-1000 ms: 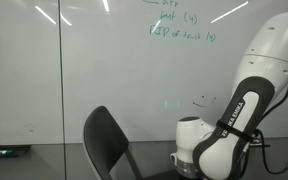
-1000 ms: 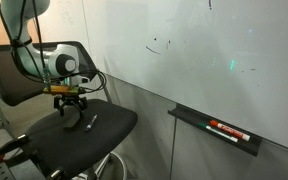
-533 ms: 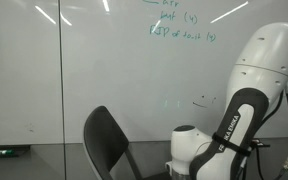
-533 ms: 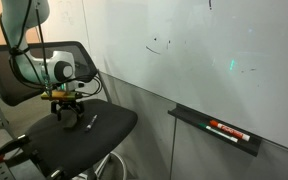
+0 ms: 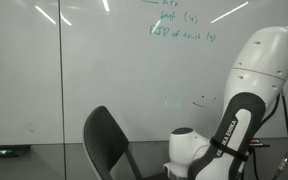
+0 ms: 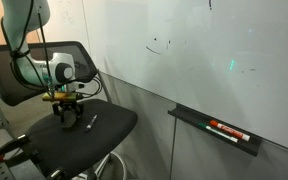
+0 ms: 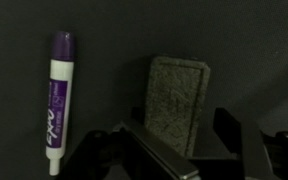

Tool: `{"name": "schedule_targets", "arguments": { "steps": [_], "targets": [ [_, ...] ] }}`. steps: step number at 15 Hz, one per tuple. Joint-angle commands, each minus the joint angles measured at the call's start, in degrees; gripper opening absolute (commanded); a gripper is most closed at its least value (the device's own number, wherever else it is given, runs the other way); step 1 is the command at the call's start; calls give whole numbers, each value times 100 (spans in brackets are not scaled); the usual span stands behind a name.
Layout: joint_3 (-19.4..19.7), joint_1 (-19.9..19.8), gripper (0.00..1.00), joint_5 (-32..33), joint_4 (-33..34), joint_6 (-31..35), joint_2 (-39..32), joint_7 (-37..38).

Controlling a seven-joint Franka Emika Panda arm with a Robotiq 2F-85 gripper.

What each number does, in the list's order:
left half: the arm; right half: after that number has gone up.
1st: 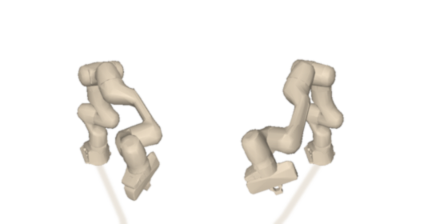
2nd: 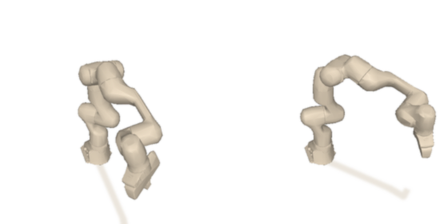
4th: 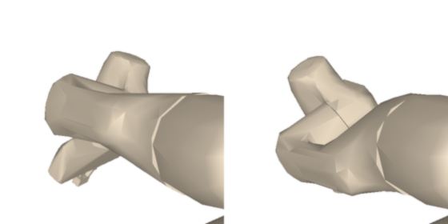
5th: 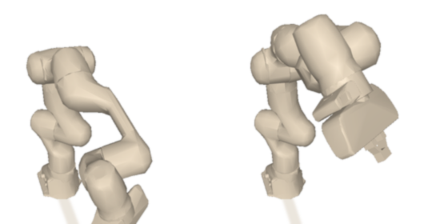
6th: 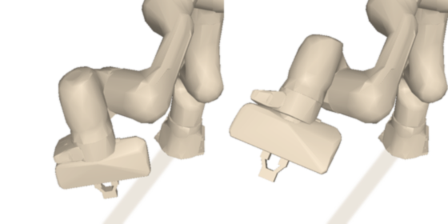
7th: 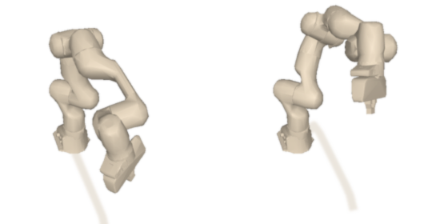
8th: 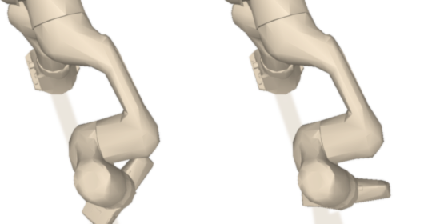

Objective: Pick up the black eraser and erase all the black writing from the whiteboard

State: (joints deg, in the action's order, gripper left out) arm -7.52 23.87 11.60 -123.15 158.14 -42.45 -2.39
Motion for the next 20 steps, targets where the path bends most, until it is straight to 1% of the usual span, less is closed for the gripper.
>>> {"name": "schedule_targets", "arguments": {
  "steps": [1,3,5,6,8,9,11,12,15,17,20],
  "targets": [
    [210,182,46,258,87,210,-122,161],
    [295,229,31,335,75,257,-139,190],
    [288,218,31,327,67,191,-115,193],
    [210,142,31,262,62,43,-68,139],
    [-58,-137,31,112,-4,-450,210,-113],
    [-103,-214,31,92,-34,-686,355,-169],
    [-158,-413,31,59,-146,-1310,838,-237],
    [-103,-466,31,93,-244,-1599,1177,-194],
    [240,-452,31,427,-406,-2112,1978,268],
    [457,-510,31,745,-576,-2286,2588,633],
    [616,-741,31,1154,-984,-2186,3543,1201]
  ]
}}
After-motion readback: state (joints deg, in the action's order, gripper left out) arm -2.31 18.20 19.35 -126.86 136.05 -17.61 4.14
